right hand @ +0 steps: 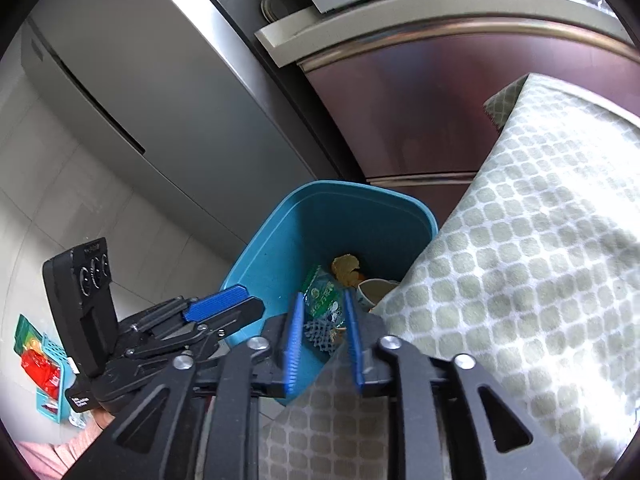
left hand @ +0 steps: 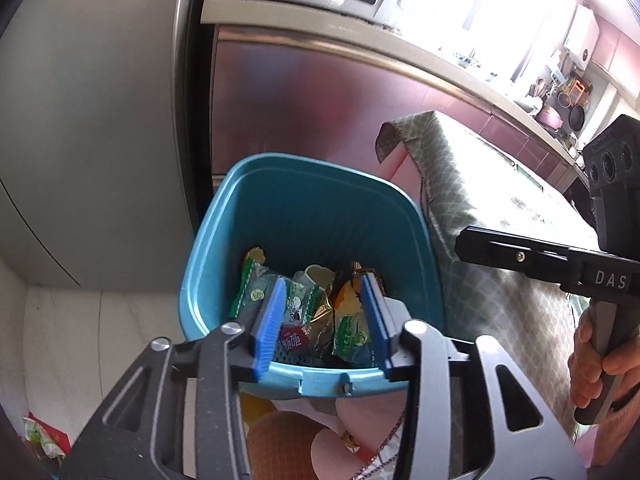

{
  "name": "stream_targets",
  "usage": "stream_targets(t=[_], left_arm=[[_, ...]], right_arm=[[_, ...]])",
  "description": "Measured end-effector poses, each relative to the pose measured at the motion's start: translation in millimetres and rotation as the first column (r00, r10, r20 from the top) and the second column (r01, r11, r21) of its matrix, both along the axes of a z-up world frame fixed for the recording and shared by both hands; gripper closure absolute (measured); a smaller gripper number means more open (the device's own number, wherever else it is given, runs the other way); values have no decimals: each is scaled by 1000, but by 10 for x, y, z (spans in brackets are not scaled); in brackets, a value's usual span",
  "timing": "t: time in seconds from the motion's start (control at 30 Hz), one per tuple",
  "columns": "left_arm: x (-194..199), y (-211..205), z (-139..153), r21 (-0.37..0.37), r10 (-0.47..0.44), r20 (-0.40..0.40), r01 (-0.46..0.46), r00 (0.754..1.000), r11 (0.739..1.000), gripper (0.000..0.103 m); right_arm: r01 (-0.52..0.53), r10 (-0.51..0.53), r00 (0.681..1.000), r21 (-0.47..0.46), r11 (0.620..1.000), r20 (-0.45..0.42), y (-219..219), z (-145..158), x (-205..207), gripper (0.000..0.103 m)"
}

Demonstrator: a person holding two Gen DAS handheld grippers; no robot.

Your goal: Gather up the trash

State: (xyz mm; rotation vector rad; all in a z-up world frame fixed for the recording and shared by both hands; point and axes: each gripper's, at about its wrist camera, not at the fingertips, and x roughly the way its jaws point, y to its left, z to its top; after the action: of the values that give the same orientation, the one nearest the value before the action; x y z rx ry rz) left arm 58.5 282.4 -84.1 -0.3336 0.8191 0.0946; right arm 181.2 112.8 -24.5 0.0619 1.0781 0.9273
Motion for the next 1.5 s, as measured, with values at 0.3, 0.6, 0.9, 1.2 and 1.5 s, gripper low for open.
stream_targets(t=[0.3,0.6,0.9,1.2,1.5], left_arm=[[-274,-210,338,101,7,114,-18,993,995,28],[-608,-452,654,159,8,239,-47,971,986,6],[-802,-842,816,206,4,307,-71,952,976,6],[-953,-1206,976,275,-24,376,-87,926,958,6],[-1077,-1469,1077,308,-42,423,-100,905,946,6]], right_arm=[[22,-21,989,-4,1000,147,-199,196,-261,58],[108,-108,949,15,994,298,-623,418,-524,39],[243,-222,862,13,970,456,-1145,548,-904,15],[376,-334,736,56,925,589,-1500,686,-1234,7],[466,-434,648,124,876,626,-1798,740,-1449,6]])
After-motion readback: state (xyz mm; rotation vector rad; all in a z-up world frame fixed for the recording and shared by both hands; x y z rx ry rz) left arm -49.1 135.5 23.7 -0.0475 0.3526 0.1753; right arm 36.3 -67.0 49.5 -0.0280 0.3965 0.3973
